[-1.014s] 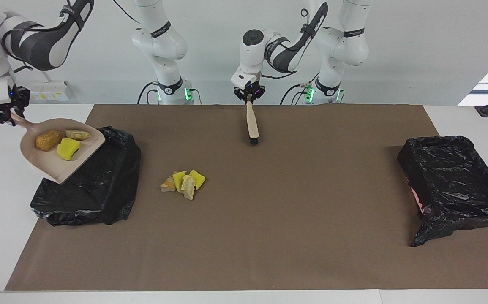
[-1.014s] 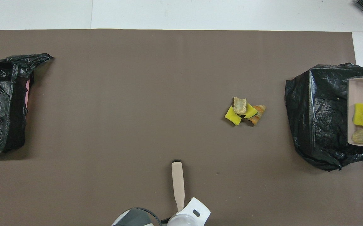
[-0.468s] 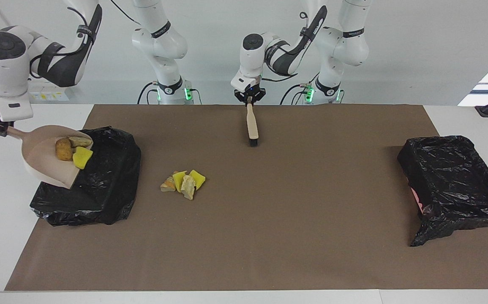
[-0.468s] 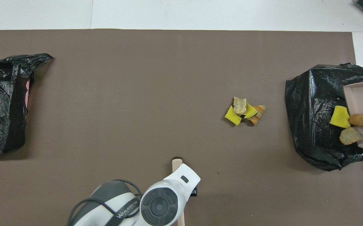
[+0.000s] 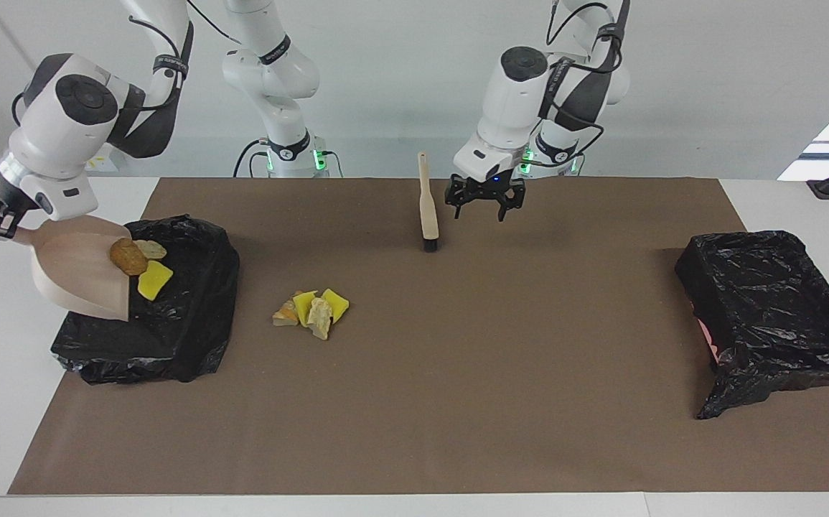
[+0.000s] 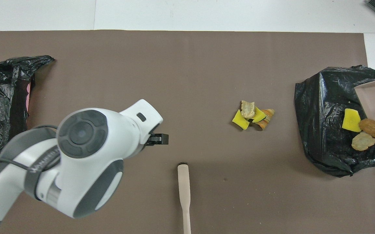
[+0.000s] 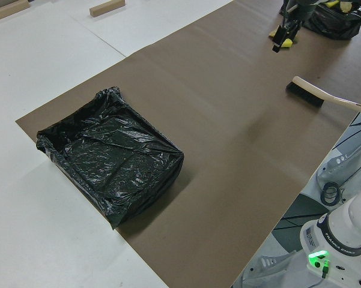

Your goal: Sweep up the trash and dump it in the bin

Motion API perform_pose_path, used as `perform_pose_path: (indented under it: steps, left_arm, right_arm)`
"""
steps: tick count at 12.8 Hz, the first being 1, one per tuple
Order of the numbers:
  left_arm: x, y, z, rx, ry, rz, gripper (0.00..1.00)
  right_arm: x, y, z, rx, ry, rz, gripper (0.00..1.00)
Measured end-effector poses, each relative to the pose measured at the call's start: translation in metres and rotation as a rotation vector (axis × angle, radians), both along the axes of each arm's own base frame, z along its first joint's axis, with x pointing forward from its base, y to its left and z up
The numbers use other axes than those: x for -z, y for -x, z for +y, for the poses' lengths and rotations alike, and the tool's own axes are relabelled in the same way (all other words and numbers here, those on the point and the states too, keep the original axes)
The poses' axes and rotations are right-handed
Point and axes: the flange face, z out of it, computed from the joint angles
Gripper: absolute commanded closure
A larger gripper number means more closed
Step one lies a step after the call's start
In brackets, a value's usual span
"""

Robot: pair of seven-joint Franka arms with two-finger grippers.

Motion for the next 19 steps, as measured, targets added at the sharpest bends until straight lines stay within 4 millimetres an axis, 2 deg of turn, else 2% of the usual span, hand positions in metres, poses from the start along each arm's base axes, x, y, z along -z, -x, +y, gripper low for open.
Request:
perform_pose_path:
  steps: [1,3,5,7,10,14,17,19]
  left_arm:
    - [-0.022,-0.013,0.018,0.003,0.000,-0.006,0.00]
    - [-0.056,-0.027,0.045,0.007,-0.004,-0.006,0.00]
    - [-0.082,-0.034,0.072,0.014,-0.017,0.009,0.00]
    - [-0.104,-0.039,0.103,0.008,-0.029,0.032,0.00]
    - [-0.123,-0.047,0.144,-0.001,-0.032,0.036,0.00]
    - [-0.132,-0.052,0.170,0.011,-0.031,0.035,0.00]
    - [-0.132,-0.055,0.192,0.045,-0.030,0.040,0.00]
    - [-0.133,-0.056,0.199,0.056,-0.033,0.039,0.00]
  right_arm:
    - [-0.008,0.001,0.001,-0.007,0.005,0.000,1.00]
    - [-0.020,0.006,0.002,0.001,0.012,-0.005,1.00]
    - [-0.036,0.016,0.003,0.024,0.021,0.002,1.00]
    - [-0.050,0.026,0.018,0.067,0.022,0.027,1.00]
    - [-0.061,0.033,0.058,0.153,-0.059,0.016,1.00]
    - [-0.045,0.035,0.117,0.320,-0.230,-0.075,1.00]
    - [-0.034,0.037,0.179,0.517,-0.404,-0.196,1.00]
    - [-0.030,0.038,0.225,0.652,-0.492,-0.294,1.00]
